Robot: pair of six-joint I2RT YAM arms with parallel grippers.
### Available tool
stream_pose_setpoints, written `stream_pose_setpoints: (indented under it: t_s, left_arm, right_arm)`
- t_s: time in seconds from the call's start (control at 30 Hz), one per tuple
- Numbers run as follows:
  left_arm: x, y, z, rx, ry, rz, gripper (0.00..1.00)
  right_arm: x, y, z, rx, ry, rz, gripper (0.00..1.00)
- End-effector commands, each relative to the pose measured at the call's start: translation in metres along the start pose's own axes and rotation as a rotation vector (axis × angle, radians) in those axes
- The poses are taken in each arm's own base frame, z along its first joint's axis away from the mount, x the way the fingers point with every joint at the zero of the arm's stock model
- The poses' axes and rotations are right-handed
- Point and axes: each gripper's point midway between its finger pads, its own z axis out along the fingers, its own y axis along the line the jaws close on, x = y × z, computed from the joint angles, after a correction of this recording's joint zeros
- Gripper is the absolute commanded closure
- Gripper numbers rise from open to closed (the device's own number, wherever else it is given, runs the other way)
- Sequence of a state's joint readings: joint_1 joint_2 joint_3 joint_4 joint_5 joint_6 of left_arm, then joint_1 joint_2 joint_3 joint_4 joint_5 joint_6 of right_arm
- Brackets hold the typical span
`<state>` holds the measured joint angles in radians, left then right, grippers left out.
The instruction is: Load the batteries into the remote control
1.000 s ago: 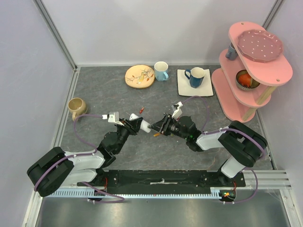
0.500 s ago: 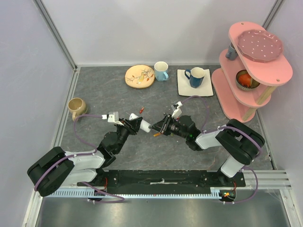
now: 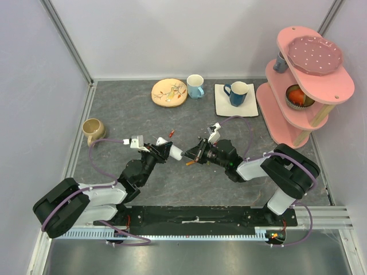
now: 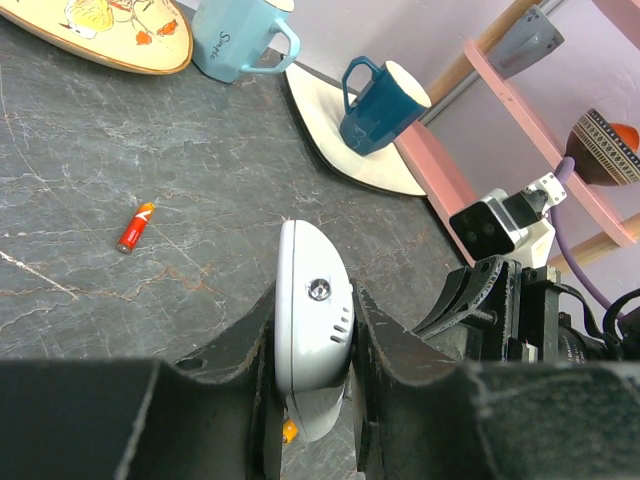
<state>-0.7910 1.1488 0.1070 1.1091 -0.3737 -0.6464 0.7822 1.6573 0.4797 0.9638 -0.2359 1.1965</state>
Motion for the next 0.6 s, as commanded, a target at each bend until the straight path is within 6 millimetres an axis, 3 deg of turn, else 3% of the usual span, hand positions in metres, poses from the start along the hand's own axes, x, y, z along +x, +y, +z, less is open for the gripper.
stream_pose_setpoints:
  t_s: [0.0,0.57]
  left_arm:
    - [-0.005,-0.015,0.002,0.045,-0.008,-0.041,0.98]
    - [-0.001,-0.001,0.002,-0.027,0.010,0.004,0.98]
  right_arm:
    - [-0.014,0.054,0.007,-0.175,-0.018,-0.038,0.94]
    - [-0.014,0.056,0.002,-0.173,-0.017,-0.051,0.93]
